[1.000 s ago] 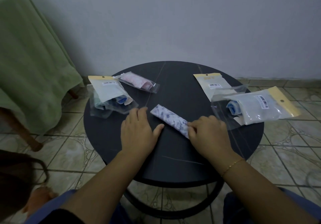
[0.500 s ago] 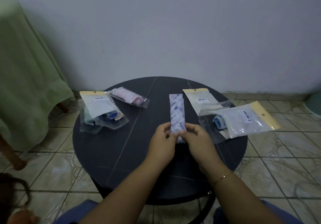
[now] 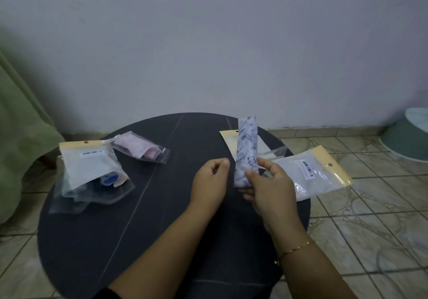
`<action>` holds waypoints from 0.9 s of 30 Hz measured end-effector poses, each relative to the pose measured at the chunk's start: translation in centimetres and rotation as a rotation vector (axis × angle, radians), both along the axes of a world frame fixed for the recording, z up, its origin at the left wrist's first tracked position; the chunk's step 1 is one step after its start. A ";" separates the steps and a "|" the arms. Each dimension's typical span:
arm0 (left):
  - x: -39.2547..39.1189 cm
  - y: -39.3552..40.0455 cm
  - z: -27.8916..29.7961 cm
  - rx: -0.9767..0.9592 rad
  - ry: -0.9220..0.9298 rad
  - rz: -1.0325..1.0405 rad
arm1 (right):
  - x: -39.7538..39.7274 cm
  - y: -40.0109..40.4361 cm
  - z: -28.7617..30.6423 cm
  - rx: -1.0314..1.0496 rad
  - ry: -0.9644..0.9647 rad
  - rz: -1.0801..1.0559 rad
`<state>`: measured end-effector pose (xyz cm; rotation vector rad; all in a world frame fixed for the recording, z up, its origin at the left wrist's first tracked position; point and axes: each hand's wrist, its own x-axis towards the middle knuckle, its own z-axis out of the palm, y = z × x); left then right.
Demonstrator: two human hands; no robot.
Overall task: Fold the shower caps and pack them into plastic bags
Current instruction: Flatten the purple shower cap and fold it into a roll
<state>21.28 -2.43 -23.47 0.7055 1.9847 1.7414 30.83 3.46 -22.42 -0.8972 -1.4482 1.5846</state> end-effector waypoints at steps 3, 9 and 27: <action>-1.2 3.0 0.3 -0.120 0.093 -0.045 | 0.4 1.3 0.3 -0.036 0.027 -0.044; -2.2 7.0 0.8 -0.365 0.270 -0.188 | 0.6 2.8 -0.1 -0.052 0.017 -0.065; -3.8 -6.8 -1.3 -0.453 0.966 0.075 | 1.4 -0.8 1.6 -0.210 -0.084 0.218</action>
